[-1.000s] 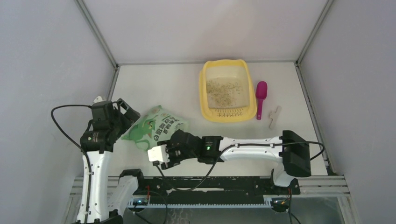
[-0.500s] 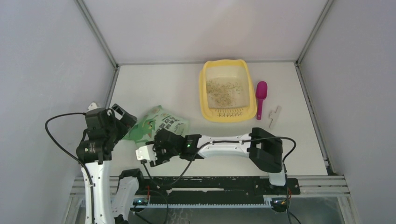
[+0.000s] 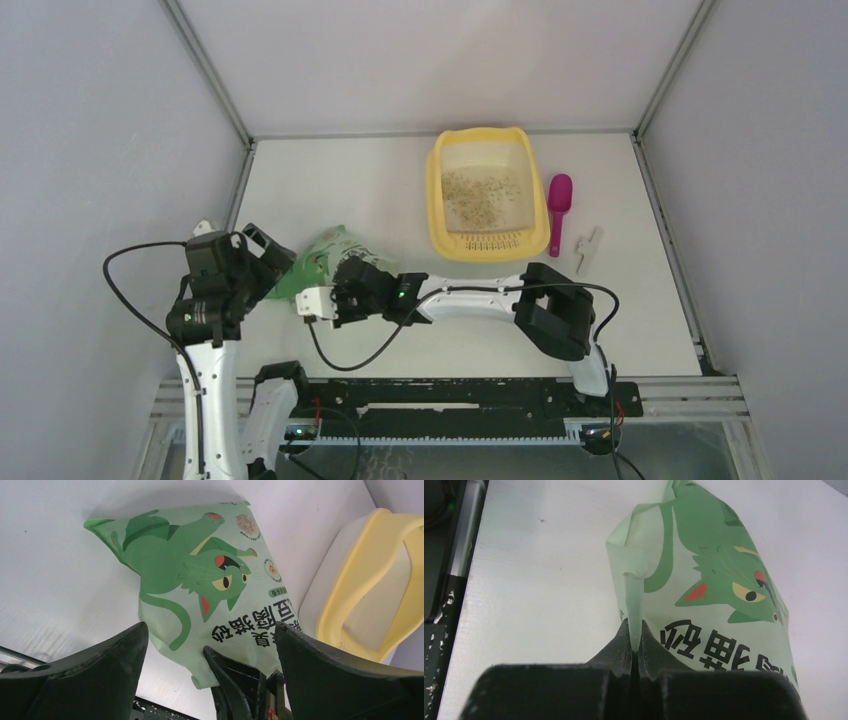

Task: Fill the litter box with clean litter
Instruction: Adjust the cat litter bag at the center of the board.

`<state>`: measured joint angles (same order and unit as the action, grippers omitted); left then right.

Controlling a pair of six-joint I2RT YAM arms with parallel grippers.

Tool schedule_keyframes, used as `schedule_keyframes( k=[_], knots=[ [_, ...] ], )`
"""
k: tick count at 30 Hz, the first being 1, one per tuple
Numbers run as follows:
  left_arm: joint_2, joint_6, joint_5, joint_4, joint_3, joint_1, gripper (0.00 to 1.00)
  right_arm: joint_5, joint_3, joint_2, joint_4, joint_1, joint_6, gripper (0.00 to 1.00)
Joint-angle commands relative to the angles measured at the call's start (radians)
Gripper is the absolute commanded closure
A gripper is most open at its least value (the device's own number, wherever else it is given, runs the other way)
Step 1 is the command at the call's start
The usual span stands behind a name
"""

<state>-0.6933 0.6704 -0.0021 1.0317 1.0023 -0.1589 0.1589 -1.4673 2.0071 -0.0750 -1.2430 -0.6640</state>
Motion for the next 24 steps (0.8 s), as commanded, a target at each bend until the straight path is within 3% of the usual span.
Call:
schedule_keyframes(
  k=[1,11,24],
  knots=[
    [-0.001,-0.023,0.035,-0.042,-0.022,-0.011,0.00,-0.028,-0.010,-0.114,0.125,0.001,0.029,1.00],
    [-0.003,-0.029,0.062,-0.062,-0.022,-0.011,0.00,-0.077,0.001,-0.350,0.174,-0.002,0.085,1.00],
    [0.059,-0.105,0.334,-0.143,-0.041,-0.011,0.00,-0.195,-0.155,-0.422,-0.128,0.000,0.102,1.00]
  ],
)
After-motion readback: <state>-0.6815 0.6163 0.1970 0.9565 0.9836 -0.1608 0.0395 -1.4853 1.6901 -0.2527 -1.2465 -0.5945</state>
